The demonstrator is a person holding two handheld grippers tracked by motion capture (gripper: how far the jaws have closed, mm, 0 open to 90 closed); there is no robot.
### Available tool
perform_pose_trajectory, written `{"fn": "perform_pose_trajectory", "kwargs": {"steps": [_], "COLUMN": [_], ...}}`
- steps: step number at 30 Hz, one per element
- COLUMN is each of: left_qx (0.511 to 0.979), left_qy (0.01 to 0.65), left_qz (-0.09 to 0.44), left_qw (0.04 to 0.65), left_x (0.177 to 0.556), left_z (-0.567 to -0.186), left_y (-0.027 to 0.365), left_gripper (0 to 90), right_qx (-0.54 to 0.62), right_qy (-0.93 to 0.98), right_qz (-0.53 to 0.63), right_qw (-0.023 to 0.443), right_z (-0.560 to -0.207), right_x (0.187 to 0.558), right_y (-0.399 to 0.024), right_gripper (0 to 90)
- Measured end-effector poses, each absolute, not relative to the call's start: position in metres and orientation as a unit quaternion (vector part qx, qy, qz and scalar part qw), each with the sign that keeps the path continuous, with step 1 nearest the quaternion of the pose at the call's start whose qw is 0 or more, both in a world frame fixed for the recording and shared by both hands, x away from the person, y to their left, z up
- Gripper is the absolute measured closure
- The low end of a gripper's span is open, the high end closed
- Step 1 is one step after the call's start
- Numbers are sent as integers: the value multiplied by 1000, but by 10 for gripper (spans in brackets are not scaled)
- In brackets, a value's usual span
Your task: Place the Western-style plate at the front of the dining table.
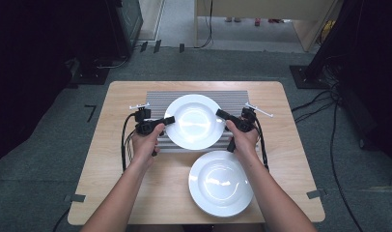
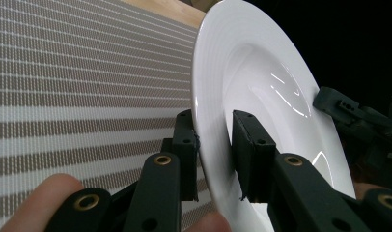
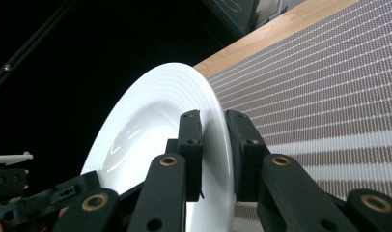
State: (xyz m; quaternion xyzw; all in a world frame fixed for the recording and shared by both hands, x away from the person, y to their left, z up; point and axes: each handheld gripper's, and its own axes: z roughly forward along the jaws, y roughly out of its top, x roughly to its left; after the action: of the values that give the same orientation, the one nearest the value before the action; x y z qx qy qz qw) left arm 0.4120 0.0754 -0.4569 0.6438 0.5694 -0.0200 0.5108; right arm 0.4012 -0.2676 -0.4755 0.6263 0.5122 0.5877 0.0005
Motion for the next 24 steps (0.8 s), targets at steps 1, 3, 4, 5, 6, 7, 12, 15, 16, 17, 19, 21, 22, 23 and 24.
{"fn": "perform_pose_trajectory", "kwargs": {"steps": [1,3,4,5,6,7,12,15,16,17,19,21,22,23,24], "left_qx": [643,642,642,639,639,639,642,641,641,641,640,640,644,645,646], "left_qy": [571,572,572,575,575,576,580,584,585,589,595,599,599,601,604], "left_qz": [-20,-20,-20,-23,-24,-23,-18,-22,-22,-23,-25,-28,-30,-33,-35], "left_qw": [511,509,509,511,510,509,501,498,495,493,485,480,474,470,466], "left_x": [416,422,422,429,432,434,447,455,457,460,464,466,467,468,470], "left_z": [-458,-459,-459,-461,-461,-461,-465,-468,-469,-470,-475,-478,-480,-482,-485], "left_y": [75,75,75,74,74,73,67,65,65,64,63,63,62,61,60], "left_gripper": [734,734,733,735,734,734,732,732,732,732,730,728,727,726,725], "right_qx": [628,629,629,630,631,633,637,646,649,653,655,654,654,656,658], "right_qy": [512,511,511,515,515,512,517,506,502,501,505,510,513,515,517], "right_qz": [587,586,586,581,580,581,572,571,571,568,561,558,555,551,546], "right_qw": [2,5,5,10,10,14,20,23,25,26,26,27,27,26,26], "right_z": [-476,-476,-476,-476,-476,-477,-480,-486,-488,-489,-493,-494,-495,-497,-499], "right_x": [405,410,410,417,420,423,434,440,441,443,448,450,451,452,453], "right_y": [-267,-267,-267,-266,-266,-266,-268,-269,-268,-268,-267,-267,-267,-268,-268], "right_gripper": [787,786,786,783,783,782,773,774,773,772,771,770,770,768,766]}}
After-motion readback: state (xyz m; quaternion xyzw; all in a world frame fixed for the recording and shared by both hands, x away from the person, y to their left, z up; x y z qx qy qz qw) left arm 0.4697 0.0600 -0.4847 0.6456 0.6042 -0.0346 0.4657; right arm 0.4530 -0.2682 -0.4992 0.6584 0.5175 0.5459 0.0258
